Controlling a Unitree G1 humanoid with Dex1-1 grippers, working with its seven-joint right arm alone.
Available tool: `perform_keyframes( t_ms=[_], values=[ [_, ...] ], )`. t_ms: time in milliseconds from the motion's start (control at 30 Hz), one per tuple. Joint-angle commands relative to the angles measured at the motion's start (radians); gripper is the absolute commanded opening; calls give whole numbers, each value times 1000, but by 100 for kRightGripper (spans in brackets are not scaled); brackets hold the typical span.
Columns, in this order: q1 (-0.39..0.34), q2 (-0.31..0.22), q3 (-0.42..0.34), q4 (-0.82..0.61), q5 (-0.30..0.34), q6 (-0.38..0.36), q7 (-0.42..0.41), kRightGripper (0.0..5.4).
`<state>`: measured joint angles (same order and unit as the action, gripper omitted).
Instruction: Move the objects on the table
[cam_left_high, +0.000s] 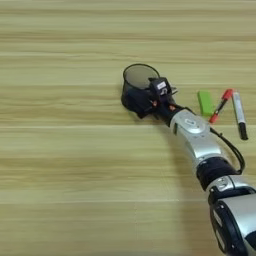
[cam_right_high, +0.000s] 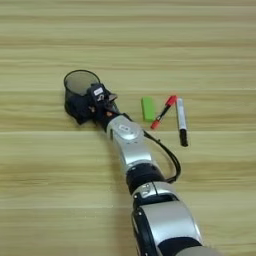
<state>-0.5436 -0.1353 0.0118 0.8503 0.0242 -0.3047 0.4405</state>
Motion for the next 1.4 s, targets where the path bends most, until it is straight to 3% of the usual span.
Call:
perform_keyframes(
  t_ms=[33,333,567,833,1100,1400],
  values=[
    [-71,-22,-23,-90,16,-19,-17,473],
    [-56,-57,-67,-182,27,9,-34,473],
    [-22,-115,-128,-251,45,38,-56,473],
    [33,-217,-233,-300,74,57,-94,473],
    [149,-333,-362,-343,105,65,-134,473],
    [197,-408,-448,-271,122,52,-165,473]
  ],
)
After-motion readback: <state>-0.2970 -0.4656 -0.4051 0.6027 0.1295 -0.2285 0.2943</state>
